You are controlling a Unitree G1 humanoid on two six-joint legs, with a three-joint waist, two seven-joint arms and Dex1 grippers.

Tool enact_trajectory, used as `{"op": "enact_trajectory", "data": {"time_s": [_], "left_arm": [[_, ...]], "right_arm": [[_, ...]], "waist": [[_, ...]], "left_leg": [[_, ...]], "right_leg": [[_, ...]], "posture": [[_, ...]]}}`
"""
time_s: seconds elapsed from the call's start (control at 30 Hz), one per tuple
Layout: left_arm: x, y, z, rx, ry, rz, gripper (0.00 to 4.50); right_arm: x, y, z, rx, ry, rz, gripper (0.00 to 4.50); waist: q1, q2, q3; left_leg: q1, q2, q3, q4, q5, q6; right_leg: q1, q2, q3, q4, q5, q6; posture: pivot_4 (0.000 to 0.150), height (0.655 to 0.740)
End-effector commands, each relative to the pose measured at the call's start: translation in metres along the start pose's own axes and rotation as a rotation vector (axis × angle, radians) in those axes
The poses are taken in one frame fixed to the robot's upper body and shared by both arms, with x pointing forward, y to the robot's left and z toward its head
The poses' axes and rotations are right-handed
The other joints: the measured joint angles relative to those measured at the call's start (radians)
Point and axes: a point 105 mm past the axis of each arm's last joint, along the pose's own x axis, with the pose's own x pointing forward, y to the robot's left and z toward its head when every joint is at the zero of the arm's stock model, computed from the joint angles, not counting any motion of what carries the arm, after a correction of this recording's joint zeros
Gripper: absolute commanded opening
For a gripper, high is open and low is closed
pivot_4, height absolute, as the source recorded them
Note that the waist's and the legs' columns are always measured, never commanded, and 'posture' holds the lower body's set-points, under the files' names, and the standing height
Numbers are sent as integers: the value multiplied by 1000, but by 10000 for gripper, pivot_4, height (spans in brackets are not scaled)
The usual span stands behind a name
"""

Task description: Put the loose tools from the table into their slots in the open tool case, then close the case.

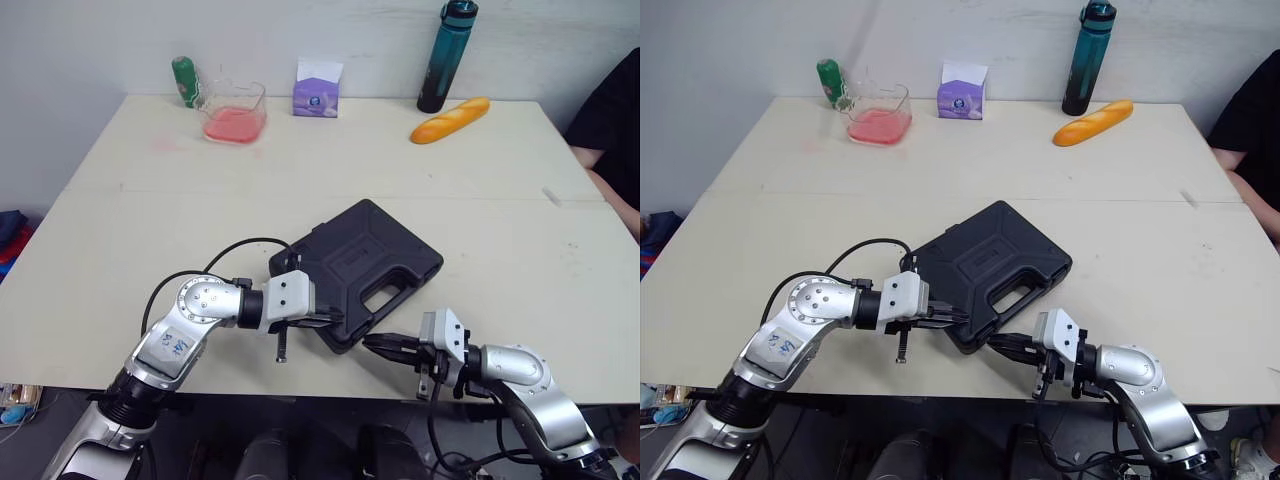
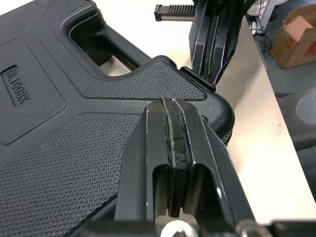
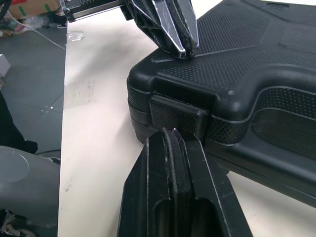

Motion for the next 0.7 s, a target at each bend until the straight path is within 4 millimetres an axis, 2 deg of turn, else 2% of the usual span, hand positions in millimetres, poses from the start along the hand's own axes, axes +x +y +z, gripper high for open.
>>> {"op": "enact_trajectory", "data": {"time_s": [0.03, 0.17, 0.6, 0.67, 0.7], "left_arm": [[2, -23, -61, -187, 234, -46, 0], [2, -24, -62, -192, 237, -44, 0], [1, -22, -61, -190, 221, -39, 0], [0, -18, -55, -161, 178, -26, 0], [-2, -12, -40, -112, 102, -9, 0]], "right_arm": [[5, -4, 19, -36, -53, -5, 350], [8, -5, 25, -30, -69, 1, 350], [5, -1, 22, -21, -52, 22, 350], [1, 0, 21, -24, -39, 31, 350], [-5, -1, 21, -31, -22, 32, 350]], "waist": [[0, 0, 0], [-1, 0, -1], [-2, 2, -2], [-2, 3, -2], [-1, 3, -2]], "left_leg": [[0, 0, 0, 0, 0, 1], [0, 1, 0, 0, -2, 1], [1, 1, 0, -2, -3, -1], [1, 1, 0, -2, -4, -1], [0, 1, 0, -2, -4, -1]], "right_leg": [[0, 0, 0, 0, 0, 0], [0, 0, 0, 0, 0, -1], [-1, 0, 0, 0, 0, -2], [-1, 0, 0, 0, 0, -3], [-1, 0, 0, 0, 0, -3]], "posture": [[1500, 7400], [1500, 7400], [1500, 7400], [1500, 7400], [1500, 7400]]}}
